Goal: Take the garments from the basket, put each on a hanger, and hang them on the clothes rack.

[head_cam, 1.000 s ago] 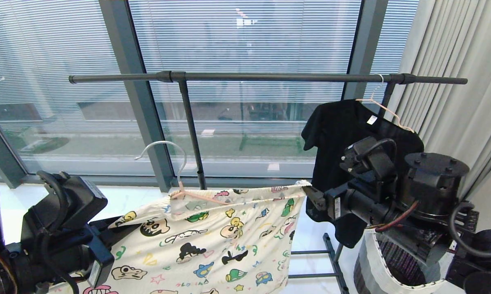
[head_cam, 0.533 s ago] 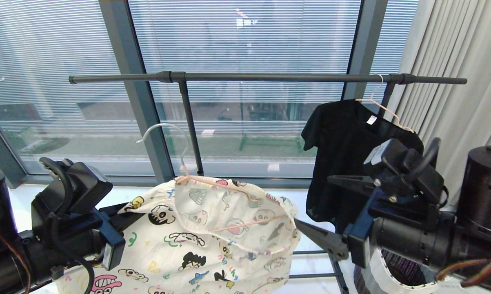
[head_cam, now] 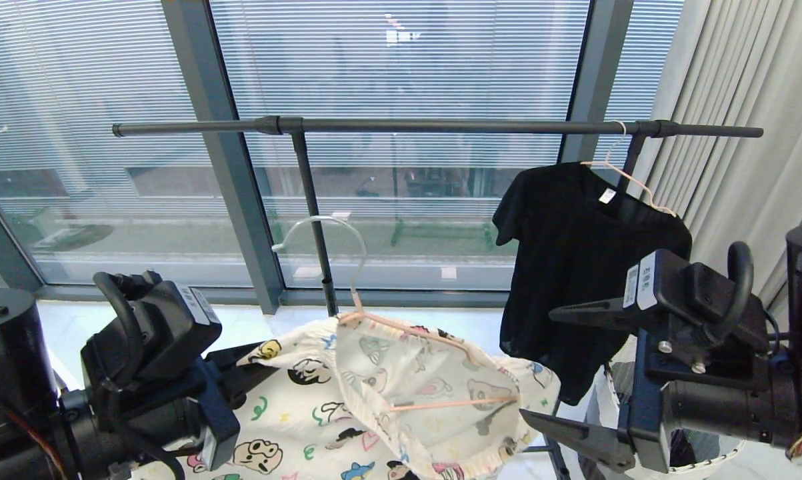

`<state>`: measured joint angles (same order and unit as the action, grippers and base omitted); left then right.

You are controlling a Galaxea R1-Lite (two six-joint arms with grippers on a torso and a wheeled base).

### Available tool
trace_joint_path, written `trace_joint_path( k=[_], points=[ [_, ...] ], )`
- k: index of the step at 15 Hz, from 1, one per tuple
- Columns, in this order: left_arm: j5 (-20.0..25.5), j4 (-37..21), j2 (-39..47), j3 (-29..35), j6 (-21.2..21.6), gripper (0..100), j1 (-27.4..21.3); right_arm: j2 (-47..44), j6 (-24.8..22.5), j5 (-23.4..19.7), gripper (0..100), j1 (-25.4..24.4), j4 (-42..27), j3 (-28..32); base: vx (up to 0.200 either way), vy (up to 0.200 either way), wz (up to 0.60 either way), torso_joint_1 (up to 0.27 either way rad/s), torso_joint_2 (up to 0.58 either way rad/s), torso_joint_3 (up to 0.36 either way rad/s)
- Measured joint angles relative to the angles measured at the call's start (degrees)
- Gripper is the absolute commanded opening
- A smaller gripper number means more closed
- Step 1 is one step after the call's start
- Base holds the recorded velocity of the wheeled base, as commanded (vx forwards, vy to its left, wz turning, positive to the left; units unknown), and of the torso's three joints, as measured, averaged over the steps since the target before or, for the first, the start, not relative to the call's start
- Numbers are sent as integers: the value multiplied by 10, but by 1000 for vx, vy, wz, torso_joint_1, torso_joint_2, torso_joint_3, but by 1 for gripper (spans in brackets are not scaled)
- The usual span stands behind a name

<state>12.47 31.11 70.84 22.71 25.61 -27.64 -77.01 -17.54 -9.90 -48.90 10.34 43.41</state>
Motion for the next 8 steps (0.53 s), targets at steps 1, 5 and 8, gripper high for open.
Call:
trace_joint_path(
  k=[1, 5, 8],
  points=[
    [0, 1, 4, 2, 1, 0, -19, 1, -14, -20, 100, 14, -45, 23, 0, 0, 0, 0, 0, 0],
    [0, 1, 11, 4, 5, 0, -64, -20, -29, -53, 100, 8, -102, 68, 0, 0, 0, 0, 0, 0],
    [-2, 1, 12, 7, 5, 0, -68, -60, -30, -54, 100, -22, -101, 82, 0, 0, 0, 0, 0, 0]
  ],
)
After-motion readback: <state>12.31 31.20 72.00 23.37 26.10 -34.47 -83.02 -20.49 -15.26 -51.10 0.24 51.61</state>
